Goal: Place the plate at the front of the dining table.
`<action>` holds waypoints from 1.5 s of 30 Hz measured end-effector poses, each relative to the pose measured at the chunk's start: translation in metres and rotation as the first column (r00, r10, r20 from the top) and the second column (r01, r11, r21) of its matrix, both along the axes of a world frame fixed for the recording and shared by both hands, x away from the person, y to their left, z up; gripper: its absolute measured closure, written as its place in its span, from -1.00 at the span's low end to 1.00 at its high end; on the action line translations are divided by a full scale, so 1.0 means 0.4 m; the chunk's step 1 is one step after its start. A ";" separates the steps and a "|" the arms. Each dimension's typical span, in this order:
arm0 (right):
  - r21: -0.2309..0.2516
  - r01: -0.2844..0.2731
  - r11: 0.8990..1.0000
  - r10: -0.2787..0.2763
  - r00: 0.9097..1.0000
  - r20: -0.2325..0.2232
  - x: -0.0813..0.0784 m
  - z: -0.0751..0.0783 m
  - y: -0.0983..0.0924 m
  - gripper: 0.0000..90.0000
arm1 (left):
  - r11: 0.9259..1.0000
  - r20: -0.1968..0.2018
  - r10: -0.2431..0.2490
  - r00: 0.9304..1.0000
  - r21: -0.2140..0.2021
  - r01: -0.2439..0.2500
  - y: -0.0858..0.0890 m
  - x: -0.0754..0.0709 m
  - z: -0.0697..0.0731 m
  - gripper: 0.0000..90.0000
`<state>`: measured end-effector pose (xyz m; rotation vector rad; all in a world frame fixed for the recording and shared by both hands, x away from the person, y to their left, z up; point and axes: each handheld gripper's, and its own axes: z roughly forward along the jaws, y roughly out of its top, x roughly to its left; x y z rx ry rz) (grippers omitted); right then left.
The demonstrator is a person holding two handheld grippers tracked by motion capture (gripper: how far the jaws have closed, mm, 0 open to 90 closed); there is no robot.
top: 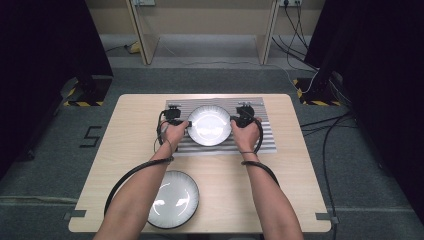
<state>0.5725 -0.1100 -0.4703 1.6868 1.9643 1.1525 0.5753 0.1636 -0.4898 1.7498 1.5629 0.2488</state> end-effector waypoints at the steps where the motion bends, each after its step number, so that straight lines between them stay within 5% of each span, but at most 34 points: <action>1: 0.016 -0.001 1.000 0.001 1.000 0.002 0.000 0.005 -0.002 0.91 | 1.000 -0.005 -0.001 1.000 -0.003 0.001 0.000 0.000 -0.004 0.71; 4: -0.002 -0.011 1.000 0.011 1.000 0.010 0.001 0.018 -0.001 0.91 | 1.000 0.008 0.009 1.000 0.006 -0.009 0.000 0.000 -0.008 0.70; 7: 0.004 -0.008 1.000 0.008 0.999 0.031 -0.002 0.028 -0.007 0.86 | 0.999 0.049 0.053 0.997 -0.003 -0.053 0.008 0.002 0.008 0.37; 10: 0.002 -0.005 1.000 0.005 0.999 0.048 -0.006 0.033 -0.018 0.81 | 0.998 0.077 0.059 0.995 0.013 -0.060 0.017 0.004 0.027 0.26; 23: -0.014 -0.031 0.999 0.032 0.995 0.096 -0.032 0.033 -0.068 0.34 | 0.999 0.160 0.030 0.987 -0.032 -0.025 0.062 -0.033 0.095 -0.10; 34: -0.025 -0.043 0.999 0.045 0.995 0.087 -0.070 0.039 -0.095 0.14 | 0.996 0.179 0.019 0.984 -0.091 -0.002 0.151 -0.104 0.121 -0.21; 45: -0.038 -0.027 0.999 0.029 0.997 0.071 -0.109 0.042 -0.118 0.00 | 0.999 0.221 0.009 0.975 -0.044 0.001 0.218 -0.166 0.129 -0.26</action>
